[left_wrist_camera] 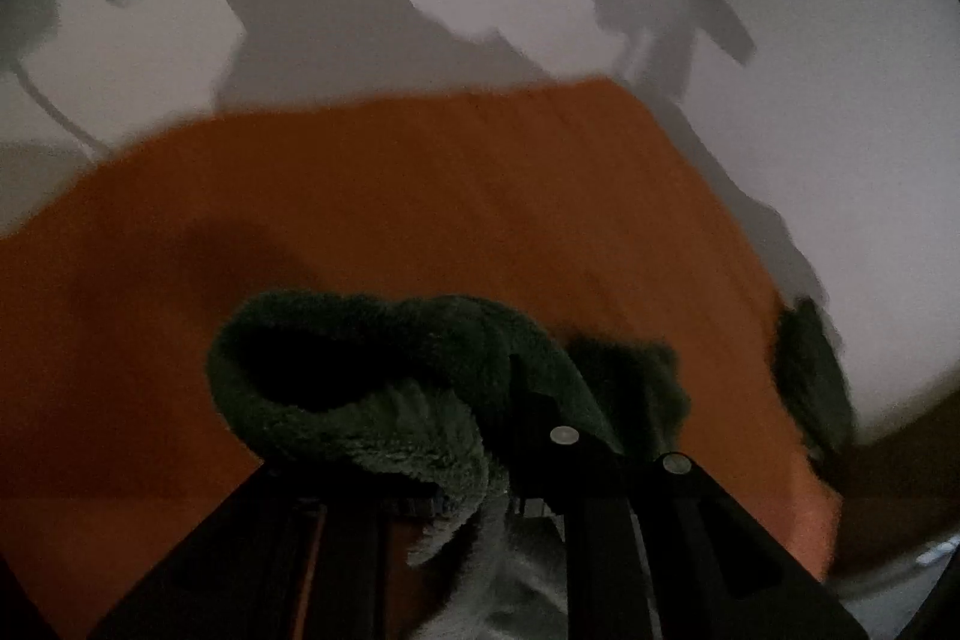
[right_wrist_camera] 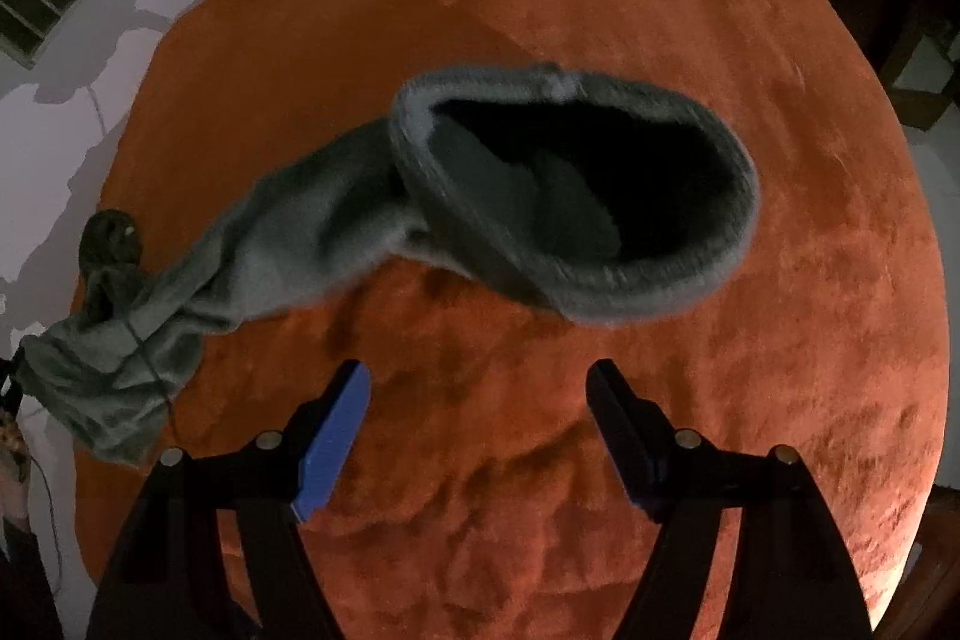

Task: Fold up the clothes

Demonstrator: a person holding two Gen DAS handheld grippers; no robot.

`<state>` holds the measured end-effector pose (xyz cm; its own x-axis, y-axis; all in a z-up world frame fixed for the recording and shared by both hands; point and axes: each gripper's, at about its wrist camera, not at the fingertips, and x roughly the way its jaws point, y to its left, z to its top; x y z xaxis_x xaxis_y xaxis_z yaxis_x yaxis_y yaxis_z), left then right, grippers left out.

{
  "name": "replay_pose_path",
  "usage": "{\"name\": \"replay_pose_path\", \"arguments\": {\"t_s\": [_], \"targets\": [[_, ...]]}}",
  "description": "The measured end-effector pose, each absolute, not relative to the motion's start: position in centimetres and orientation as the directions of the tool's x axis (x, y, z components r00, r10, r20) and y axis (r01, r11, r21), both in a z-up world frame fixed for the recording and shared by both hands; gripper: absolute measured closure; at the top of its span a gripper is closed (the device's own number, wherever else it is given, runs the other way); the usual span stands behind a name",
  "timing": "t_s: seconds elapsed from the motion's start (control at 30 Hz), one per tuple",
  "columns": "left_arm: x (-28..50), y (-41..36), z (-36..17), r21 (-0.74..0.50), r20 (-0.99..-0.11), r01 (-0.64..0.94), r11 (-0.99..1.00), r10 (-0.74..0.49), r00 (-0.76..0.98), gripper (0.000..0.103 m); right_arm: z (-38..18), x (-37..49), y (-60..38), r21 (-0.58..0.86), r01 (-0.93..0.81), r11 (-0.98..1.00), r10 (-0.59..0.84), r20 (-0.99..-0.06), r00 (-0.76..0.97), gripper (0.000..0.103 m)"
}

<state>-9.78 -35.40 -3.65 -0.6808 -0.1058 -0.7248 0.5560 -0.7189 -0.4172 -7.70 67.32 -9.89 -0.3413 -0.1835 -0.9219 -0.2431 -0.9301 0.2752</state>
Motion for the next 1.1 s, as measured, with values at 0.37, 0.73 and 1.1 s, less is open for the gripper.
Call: {"name": "replay_pose_path", "arguments": {"t_s": [0.37, 0.73, 1.1], "targets": [[-10.6, -30.0, -7.6, -0.526, -0.811, 0.540, -0.657, 0.196, -0.551, 0.055, -11.0, -11.4, 59.5, 0.300, -0.030, -0.954, -0.278, -0.913, -0.300, 0.029], [-0.3, -29.4, -8.6, -0.458, -0.819, 0.615, -0.641, 0.035, -0.573, 0.043, -15.4, -11.8, 54.9, 0.327, 0.047, -0.944, -0.330, -0.927, -0.176, 0.029], [1.2, -23.5, -16.1, -0.583, -0.803, 0.583, -0.566, 0.296, -0.517, 0.040, -18.0, -14.0, 58.3, 0.443, -0.159, -0.882, -0.405, -0.887, -0.222, 0.029]]}}
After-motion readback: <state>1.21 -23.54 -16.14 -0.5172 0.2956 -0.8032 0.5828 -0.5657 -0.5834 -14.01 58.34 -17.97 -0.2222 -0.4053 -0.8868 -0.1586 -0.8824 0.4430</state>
